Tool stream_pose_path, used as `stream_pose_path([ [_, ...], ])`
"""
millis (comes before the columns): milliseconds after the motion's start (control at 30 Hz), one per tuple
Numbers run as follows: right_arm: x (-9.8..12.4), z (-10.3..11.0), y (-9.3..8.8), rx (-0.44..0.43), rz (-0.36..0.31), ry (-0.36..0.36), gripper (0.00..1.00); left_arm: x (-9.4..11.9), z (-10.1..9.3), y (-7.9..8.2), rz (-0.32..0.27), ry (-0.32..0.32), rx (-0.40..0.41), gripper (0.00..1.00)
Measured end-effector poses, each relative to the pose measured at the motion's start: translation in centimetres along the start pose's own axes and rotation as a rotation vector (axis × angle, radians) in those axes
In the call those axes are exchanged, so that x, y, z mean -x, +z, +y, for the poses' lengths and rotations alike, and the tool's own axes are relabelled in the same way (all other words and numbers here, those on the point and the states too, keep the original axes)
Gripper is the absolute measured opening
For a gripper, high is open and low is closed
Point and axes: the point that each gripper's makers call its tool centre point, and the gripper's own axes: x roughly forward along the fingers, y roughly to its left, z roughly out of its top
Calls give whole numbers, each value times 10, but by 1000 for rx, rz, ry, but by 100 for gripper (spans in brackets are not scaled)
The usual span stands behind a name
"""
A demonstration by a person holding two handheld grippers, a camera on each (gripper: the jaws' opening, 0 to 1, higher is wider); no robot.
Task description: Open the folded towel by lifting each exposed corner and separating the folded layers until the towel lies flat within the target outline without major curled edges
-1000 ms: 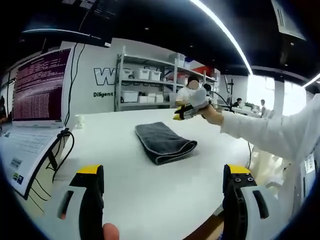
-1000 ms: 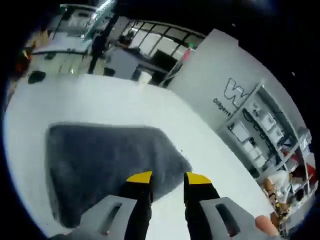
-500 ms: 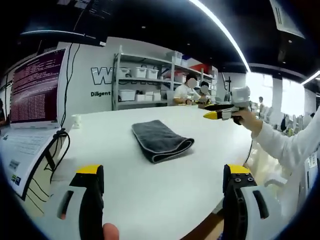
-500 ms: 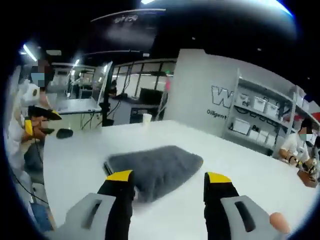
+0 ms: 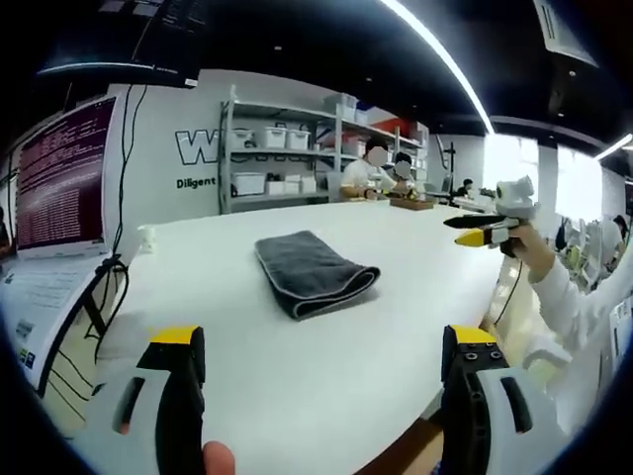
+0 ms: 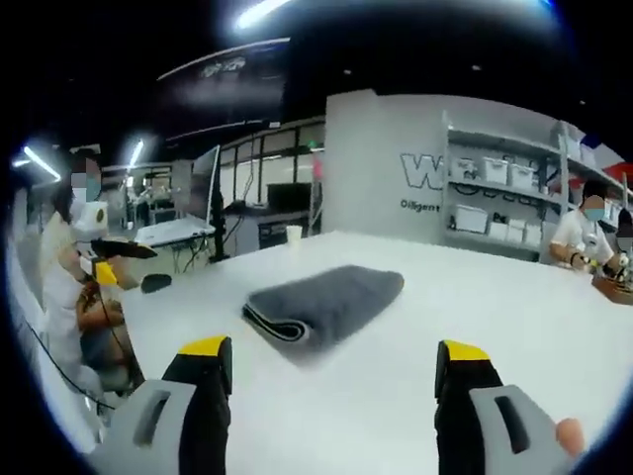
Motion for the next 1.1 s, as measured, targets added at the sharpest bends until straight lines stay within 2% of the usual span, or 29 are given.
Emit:
stream_pose_path([
  [233,17,-3,-17,-61,10,22,99,-11,-16,-1,16,-22,-18,99],
  [333,24,-6,-26,-71,19,22,99,-18,-22,-3,25,-36,-24,99],
  [533,35,-13,-31,-81,8,4,99,-30,-29,-7,29,-65,-8,99],
  [667,40,-16,-35,-85,21,-11,99,-36,-39,4,-36,-115,-3,99],
  [767,41,-17,-33,-87,14,-11,99,-40,-42,5,-49,-135,14,99],
  [900,43,-17,-33,-85,17,-16,99,-45,-44,-1,-29,-148,12,99],
  [1100,46,-16,-34,-94,19,-17,99,-45,-39,-4,-17,-131,16,99],
])
